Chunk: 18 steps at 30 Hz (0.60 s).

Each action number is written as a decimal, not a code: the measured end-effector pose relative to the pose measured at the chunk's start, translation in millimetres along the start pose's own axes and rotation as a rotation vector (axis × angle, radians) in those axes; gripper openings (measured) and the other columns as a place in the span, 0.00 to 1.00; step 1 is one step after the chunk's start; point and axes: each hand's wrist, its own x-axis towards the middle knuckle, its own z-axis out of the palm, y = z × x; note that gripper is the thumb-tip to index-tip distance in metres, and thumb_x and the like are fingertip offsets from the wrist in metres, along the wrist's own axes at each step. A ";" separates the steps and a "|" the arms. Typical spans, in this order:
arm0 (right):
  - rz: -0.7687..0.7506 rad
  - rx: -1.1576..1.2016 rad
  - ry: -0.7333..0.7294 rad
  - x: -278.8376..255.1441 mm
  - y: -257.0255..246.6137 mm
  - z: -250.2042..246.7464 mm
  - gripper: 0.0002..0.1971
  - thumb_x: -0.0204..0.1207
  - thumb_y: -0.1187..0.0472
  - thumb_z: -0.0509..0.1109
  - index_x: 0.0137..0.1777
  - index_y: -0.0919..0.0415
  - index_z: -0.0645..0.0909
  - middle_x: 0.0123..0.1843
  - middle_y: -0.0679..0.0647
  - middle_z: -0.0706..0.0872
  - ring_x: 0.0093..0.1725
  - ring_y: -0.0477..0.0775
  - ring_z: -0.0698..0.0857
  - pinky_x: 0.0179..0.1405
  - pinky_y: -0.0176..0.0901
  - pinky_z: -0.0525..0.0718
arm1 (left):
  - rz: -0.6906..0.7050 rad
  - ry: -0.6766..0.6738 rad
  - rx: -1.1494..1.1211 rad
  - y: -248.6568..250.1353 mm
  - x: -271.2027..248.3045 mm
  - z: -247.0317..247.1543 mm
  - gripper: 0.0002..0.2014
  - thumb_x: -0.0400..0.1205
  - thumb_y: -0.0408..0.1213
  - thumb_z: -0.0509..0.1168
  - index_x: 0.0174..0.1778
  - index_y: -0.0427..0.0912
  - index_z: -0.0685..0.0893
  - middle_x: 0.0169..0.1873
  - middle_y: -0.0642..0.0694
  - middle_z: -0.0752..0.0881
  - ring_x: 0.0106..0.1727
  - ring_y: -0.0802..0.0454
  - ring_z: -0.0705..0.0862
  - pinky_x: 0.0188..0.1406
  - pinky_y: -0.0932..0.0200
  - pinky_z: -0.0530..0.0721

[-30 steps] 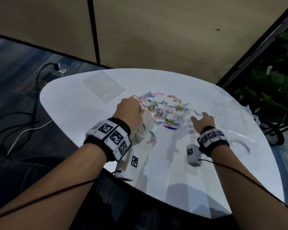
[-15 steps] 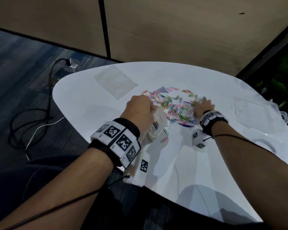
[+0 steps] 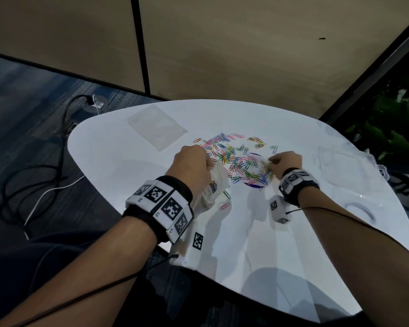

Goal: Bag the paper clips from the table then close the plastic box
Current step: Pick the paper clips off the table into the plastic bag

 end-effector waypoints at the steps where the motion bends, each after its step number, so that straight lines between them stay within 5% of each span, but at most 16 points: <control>1: 0.093 0.187 -0.037 2.9 8.3 -5.0 0.12 0.67 0.64 0.81 0.51 0.60 0.92 0.50 0.56 0.93 0.51 0.56 0.91 0.61 0.47 0.87 | -0.001 -0.001 0.003 0.2 0.5 -0.1 0.12 0.82 0.27 0.62 0.53 0.42 0.91 0.51 0.39 0.91 0.50 0.38 0.91 0.57 0.48 0.90; 5: 0.283 0.914 -0.222 -15.7 14.7 -29.2 0.17 0.74 0.74 0.73 0.63 0.73 0.82 0.51 0.65 0.90 0.49 0.60 0.90 0.52 0.47 0.91 | -0.011 -0.010 0.010 2.5 1.5 1.3 0.11 0.82 0.27 0.63 0.51 0.43 0.91 0.50 0.39 0.91 0.49 0.39 0.92 0.57 0.48 0.90; 9: 0.297 1.363 -0.399 -66.1 -17.1 -58.3 0.07 0.79 0.73 0.69 0.55 0.75 0.83 0.58 0.68 0.88 0.56 0.59 0.90 0.45 0.38 0.91 | -0.015 -0.022 0.020 6.9 0.2 2.2 0.12 0.82 0.27 0.63 0.51 0.42 0.90 0.49 0.40 0.91 0.48 0.40 0.92 0.57 0.50 0.90; 14: 0.259 1.501 -0.670 -130.9 -60.7 -51.6 0.10 0.79 0.74 0.68 0.59 0.76 0.81 0.55 0.64 0.88 0.52 0.55 0.92 0.44 0.34 0.89 | 0.013 -0.017 0.019 15.7 -6.1 7.9 0.11 0.82 0.28 0.64 0.52 0.41 0.91 0.55 0.41 0.90 0.50 0.40 0.92 0.58 0.50 0.90; 18: 0.227 1.428 -0.759 -157.2 -85.5 -24.9 0.13 0.80 0.74 0.66 0.62 0.79 0.80 0.58 0.66 0.88 0.53 0.56 0.90 0.50 0.38 0.90 | 0.041 0.015 0.068 21.8 -11.3 11.4 0.11 0.81 0.27 0.63 0.44 0.38 0.92 0.47 0.38 0.92 0.48 0.39 0.92 0.55 0.50 0.90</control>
